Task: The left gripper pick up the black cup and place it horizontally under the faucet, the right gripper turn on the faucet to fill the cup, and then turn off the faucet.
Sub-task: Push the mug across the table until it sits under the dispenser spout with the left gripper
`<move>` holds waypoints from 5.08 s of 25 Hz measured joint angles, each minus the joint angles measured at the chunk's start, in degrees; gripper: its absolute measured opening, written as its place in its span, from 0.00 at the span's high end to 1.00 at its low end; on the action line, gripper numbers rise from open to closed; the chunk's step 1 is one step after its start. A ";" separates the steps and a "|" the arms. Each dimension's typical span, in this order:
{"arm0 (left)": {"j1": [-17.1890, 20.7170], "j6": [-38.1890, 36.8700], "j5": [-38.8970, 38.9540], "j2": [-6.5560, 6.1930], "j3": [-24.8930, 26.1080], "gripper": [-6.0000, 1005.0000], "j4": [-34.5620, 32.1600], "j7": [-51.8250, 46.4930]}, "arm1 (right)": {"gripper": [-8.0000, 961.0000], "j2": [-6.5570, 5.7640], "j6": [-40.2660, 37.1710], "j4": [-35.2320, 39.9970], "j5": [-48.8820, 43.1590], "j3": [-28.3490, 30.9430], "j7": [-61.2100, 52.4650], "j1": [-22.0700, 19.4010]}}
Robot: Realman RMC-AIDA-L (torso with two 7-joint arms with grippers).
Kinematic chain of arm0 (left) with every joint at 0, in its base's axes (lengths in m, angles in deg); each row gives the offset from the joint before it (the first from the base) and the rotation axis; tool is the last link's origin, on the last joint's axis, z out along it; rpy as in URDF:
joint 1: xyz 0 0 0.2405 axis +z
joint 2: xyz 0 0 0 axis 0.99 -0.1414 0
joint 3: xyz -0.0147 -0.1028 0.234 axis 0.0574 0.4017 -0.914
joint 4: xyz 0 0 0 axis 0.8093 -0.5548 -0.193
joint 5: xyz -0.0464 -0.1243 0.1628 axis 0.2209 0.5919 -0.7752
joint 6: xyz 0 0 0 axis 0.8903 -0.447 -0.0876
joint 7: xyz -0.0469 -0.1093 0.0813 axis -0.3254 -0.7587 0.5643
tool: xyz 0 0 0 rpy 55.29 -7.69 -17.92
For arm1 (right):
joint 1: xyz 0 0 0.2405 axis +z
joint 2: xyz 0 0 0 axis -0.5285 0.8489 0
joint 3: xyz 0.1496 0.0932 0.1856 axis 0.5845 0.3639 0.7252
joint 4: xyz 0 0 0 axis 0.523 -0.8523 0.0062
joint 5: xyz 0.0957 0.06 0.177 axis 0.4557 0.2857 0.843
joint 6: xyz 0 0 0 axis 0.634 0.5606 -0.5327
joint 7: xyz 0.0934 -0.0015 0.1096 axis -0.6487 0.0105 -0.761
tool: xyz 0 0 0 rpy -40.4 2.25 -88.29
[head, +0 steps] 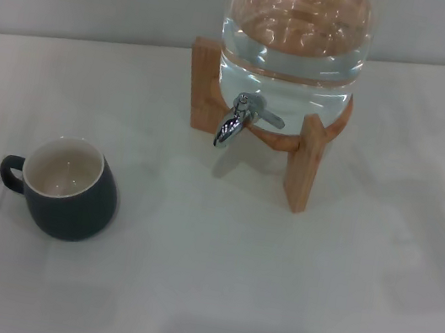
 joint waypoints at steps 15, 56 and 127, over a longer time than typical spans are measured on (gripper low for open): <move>0.87 0.09 4.47 0.23 -5.62 0.12 0.23 0.07 | 0.12 -0.09 -0.03 0.51 -0.03 -0.60 -0.85 -0.10; 2.38 0.25 9.04 0.00 -13.03 0.12 0.72 -2.67 | 0.12 -0.08 1.41 0.58 -0.02 -0.68 -1.49 -0.42; -3.36 6.73 5.98 -0.63 -14.60 0.13 8.07 -11.79 | 0.13 -0.09 2.33 0.61 -0.02 -1.57 -1.44 -0.36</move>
